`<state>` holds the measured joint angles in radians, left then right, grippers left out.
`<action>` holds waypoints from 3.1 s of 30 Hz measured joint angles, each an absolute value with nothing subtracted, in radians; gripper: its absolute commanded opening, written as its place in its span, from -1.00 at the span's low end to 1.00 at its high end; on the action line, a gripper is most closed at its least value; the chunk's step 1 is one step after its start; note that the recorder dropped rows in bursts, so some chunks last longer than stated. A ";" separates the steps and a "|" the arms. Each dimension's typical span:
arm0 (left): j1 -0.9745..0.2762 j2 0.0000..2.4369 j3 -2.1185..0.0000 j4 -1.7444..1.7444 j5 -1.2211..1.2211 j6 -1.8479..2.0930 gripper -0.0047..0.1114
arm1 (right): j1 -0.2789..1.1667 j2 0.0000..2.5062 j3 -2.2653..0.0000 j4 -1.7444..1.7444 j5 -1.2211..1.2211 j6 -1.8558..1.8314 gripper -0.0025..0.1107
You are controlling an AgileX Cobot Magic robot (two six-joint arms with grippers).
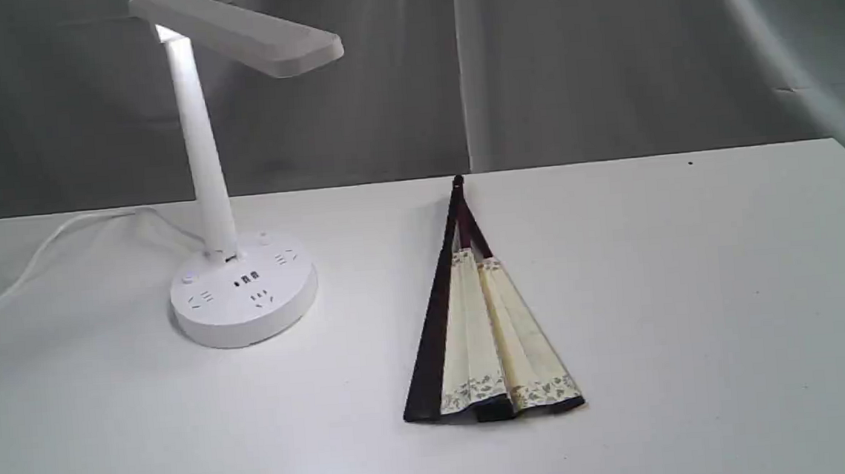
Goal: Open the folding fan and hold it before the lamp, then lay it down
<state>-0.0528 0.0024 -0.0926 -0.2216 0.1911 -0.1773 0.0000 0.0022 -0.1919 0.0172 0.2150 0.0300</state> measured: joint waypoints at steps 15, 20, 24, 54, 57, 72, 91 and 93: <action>-0.053 0.003 -0.395 -0.206 0.534 -0.179 -0.92 | 0.000 0.115 -0.426 -0.032 0.526 0.030 -0.96; -0.053 0.077 -0.434 -0.193 0.548 -0.179 -0.92 | 0.000 0.278 -0.476 -0.032 0.586 0.030 -0.96; -0.053 0.150 -0.437 -0.191 0.552 -0.179 -0.92 | 0.000 0.379 -0.485 -0.032 0.595 0.030 -0.96; -0.053 0.755 -0.562 -0.238 0.696 -0.021 -0.92 | 0.000 0.855 -0.485 0.188 0.570 -0.125 -0.38; -0.053 0.815 -0.562 -0.273 0.716 0.014 -0.92 | 0.000 0.885 -0.485 0.190 0.570 -0.127 -0.38; -0.053 0.895 -0.562 -0.369 0.708 0.094 -0.92 | 0.000 0.901 -0.485 0.190 0.555 -0.130 -0.38; -0.109 1.130 -0.695 -0.456 0.730 0.179 -0.92 | 0.000 1.044 -0.636 0.200 0.590 -0.145 -0.41; -0.175 1.162 -0.697 -0.456 0.711 0.177 -0.92 | 0.000 1.064 -0.636 0.200 0.590 -0.145 -0.42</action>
<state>-0.1752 1.1618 -0.6971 -0.4558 0.7109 0.1766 0.0000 1.0640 -0.6360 0.2005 0.5895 -0.1450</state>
